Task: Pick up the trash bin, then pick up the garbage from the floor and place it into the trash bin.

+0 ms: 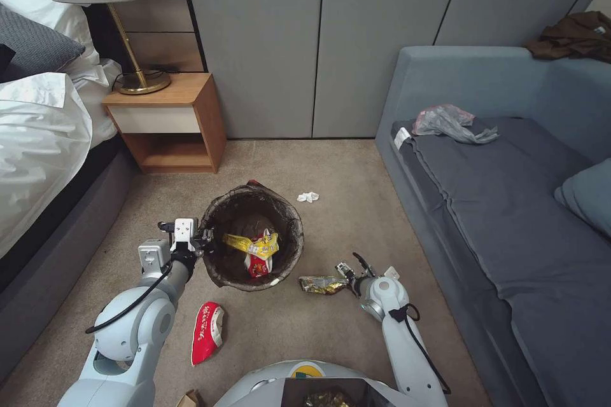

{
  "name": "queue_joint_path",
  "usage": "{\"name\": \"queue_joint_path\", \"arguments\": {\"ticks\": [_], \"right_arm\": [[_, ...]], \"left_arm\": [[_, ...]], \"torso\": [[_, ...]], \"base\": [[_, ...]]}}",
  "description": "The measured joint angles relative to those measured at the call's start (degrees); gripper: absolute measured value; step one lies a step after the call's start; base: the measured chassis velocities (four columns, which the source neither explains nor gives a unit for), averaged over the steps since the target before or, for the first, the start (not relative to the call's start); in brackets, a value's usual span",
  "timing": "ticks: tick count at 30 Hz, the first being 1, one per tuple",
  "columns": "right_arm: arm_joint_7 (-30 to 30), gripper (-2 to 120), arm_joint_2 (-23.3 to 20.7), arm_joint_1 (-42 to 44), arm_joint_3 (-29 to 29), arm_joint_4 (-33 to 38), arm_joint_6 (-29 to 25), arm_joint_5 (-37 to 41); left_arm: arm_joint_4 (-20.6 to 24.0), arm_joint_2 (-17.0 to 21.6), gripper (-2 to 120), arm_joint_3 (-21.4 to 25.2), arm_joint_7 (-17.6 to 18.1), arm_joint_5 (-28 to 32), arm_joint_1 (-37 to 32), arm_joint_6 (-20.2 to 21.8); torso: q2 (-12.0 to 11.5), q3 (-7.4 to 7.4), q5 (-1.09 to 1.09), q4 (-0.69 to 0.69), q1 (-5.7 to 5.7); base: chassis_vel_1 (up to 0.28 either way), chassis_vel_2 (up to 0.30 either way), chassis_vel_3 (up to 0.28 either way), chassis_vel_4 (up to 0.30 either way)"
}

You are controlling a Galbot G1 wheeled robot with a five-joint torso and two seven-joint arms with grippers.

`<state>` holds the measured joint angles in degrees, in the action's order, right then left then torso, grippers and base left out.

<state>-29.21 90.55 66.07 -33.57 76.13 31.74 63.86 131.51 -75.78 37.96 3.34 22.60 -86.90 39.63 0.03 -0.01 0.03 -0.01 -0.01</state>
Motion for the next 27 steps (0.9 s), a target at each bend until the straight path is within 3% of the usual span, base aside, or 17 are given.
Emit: {"name": "queue_joint_path", "arguments": {"ticks": [11, 19, 27], "right_arm": [[0.2, 100, 0.1, 0.2, -0.2, 0.0, 0.1, -1.2], [-1.3, 100, 0.1, 3.0, 0.3, 1.5, 0.8, -1.6], [-2.2, 100, -0.2, 4.1, 0.4, 2.7, 1.1, -1.9]], "left_arm": [[0.0, 0.0, 0, 0.3, 0.0, 0.0, 0.2, -0.1], [-0.6, 0.1, 0, 0.3, -0.2, 0.1, 0.5, -0.3], [-1.0, 0.1, 0, 0.2, -0.5, 0.1, 0.8, -0.5]], "torso": [[0.0, 0.00, -0.01, -0.01, 0.00], [0.0, -0.01, -0.01, 0.06, 0.00], [0.0, 0.01, -0.02, 0.00, 0.01]], "base": [[0.000, 0.000, 0.000, 0.000], [0.000, 0.000, 0.000, 0.000], [0.000, 0.000, 0.000, 0.000]]}}
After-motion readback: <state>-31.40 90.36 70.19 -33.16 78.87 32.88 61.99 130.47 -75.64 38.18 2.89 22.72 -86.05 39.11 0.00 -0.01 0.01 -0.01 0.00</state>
